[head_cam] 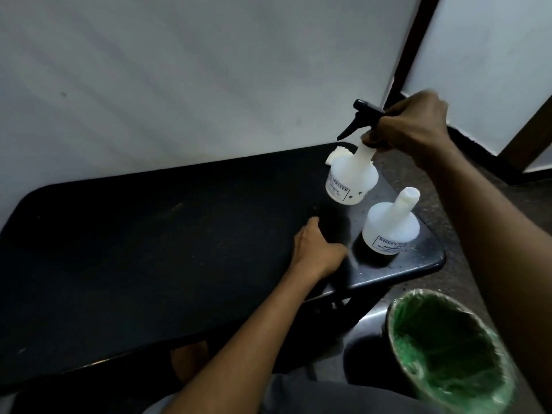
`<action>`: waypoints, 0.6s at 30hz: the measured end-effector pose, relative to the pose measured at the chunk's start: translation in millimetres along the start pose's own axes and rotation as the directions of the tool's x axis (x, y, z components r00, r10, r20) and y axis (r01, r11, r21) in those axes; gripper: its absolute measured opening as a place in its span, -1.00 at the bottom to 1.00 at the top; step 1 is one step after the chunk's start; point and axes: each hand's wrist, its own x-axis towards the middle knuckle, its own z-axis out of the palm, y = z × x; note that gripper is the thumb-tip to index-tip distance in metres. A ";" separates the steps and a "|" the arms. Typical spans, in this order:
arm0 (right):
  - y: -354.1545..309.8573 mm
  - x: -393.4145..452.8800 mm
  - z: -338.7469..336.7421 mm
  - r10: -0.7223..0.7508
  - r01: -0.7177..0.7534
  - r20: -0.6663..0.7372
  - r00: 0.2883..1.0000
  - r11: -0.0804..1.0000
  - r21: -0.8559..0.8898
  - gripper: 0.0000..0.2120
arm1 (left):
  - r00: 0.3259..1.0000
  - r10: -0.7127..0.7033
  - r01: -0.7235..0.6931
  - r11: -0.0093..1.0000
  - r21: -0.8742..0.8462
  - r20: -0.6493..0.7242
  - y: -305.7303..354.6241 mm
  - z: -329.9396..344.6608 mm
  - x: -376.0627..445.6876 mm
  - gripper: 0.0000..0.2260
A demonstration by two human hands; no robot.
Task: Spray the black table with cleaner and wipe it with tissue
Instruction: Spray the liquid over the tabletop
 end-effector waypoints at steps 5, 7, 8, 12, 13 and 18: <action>24.2 12.9 4.3 0.047 -0.047 -0.008 0.999 0.991 -0.125 -0.75 | 0.998 0.004 -0.013 0.987 0.159 0.057 0.6 -1.3 3.2 -0.33; 35.7 11.5 5.7 0.070 -0.071 -0.012 0.997 0.985 -0.159 -0.77 | 0.998 0.011 -0.023 0.978 0.209 0.058 0.7 -1.4 4.4 -0.35; 40.7 10.4 6.3 0.080 -0.081 -0.017 0.997 0.983 -0.166 -0.78 | 0.998 0.015 -0.029 0.973 0.228 0.064 0.3 -1.7 5.4 -0.36; 49.6 7.9 6.5 0.108 -0.108 -0.010 0.994 0.982 -0.156 -0.77 | 0.996 0.029 -0.051 0.955 0.292 0.078 -2.2 -4.0 8.5 -0.40; 48.5 8.4 6.2 0.106 -0.103 0.006 0.994 0.980 -0.168 -0.77 | 0.996 0.028 -0.051 0.954 0.296 0.082 -2.8 -5.4 10.0 -0.42; 31.0 -8.7 16.1 -0.018 0.005 -0.026 0.999 0.915 -0.404 -0.56 | 0.991 -0.013 -0.018 0.975 0.222 0.137 -4.4 -18.6 17.9 -0.50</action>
